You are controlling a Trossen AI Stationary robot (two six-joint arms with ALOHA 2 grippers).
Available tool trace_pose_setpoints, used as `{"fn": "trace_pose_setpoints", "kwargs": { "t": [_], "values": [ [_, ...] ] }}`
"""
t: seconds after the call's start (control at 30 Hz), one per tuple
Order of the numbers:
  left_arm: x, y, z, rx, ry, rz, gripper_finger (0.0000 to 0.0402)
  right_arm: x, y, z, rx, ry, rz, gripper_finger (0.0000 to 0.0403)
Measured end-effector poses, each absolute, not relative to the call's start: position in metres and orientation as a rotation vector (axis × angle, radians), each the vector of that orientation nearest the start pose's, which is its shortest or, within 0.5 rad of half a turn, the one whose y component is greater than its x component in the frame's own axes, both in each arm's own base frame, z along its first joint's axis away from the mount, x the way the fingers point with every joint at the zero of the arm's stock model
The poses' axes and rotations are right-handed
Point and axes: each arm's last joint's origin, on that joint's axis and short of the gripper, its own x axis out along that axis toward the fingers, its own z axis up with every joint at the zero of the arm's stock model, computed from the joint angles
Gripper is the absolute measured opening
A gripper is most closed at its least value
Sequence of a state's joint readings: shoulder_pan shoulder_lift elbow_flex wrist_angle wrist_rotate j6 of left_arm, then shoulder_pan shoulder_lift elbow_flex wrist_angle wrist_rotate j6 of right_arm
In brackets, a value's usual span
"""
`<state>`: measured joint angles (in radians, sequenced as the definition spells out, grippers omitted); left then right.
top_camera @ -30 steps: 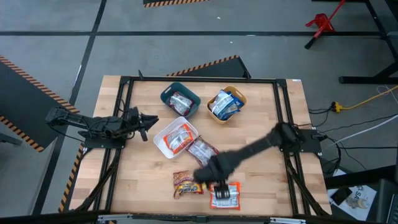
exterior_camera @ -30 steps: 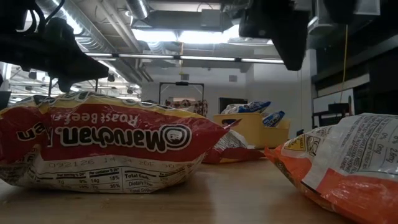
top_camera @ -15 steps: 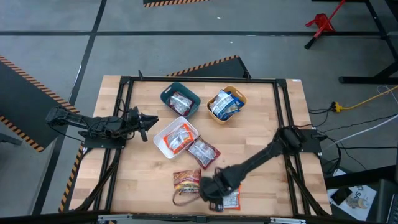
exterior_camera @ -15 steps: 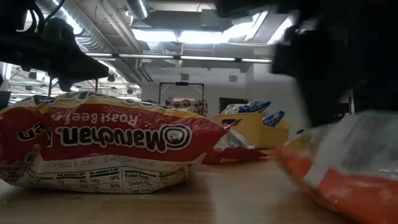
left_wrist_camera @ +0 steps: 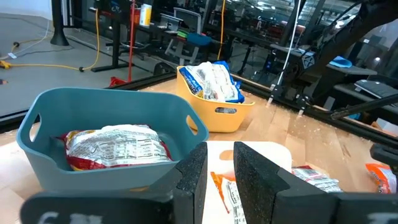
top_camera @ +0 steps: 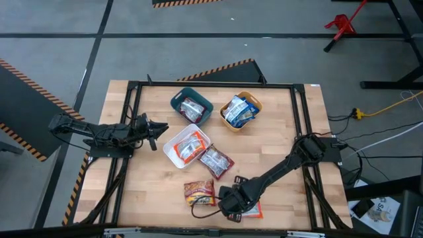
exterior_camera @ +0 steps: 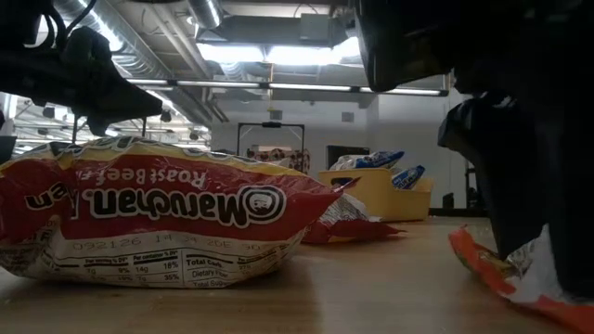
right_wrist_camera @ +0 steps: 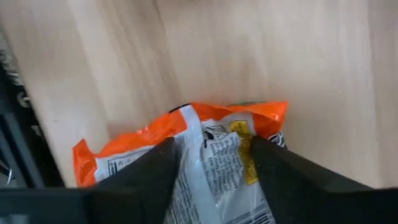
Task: Sort Maruchan noodles
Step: Put the orange noodle pack into the white bin
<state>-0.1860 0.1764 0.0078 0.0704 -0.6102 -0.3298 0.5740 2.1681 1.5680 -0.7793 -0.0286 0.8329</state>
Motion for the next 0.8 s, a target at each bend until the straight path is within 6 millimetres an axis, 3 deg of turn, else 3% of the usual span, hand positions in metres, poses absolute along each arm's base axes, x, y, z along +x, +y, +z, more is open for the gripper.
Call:
{"fn": "trace_pose_setpoints", "kwargs": {
  "t": [0.1, 0.27, 0.53, 0.8],
  "values": [
    [0.104, -0.003, 0.159, -0.286, 0.02, 0.435, 0.0073, 0.354, 0.229, 0.137, 0.283, 1.432, -0.083, 0.0154],
    [0.104, -0.003, 0.159, -0.286, 0.02, 0.435, 0.0073, 0.354, 0.228, 0.136, 0.272, 1.439, -0.081, 0.0023],
    [0.104, -0.003, 0.159, -0.287, 0.02, 0.435, 0.0073, 0.37, 0.214, 0.15, 0.254, 1.371, -0.094, 0.0006],
    [0.104, -0.003, 0.159, -0.29, 0.019, 0.436, 0.0073, 0.392, 0.176, 0.199, 0.211, 1.237, -0.144, 0.0001]
  ]
}}
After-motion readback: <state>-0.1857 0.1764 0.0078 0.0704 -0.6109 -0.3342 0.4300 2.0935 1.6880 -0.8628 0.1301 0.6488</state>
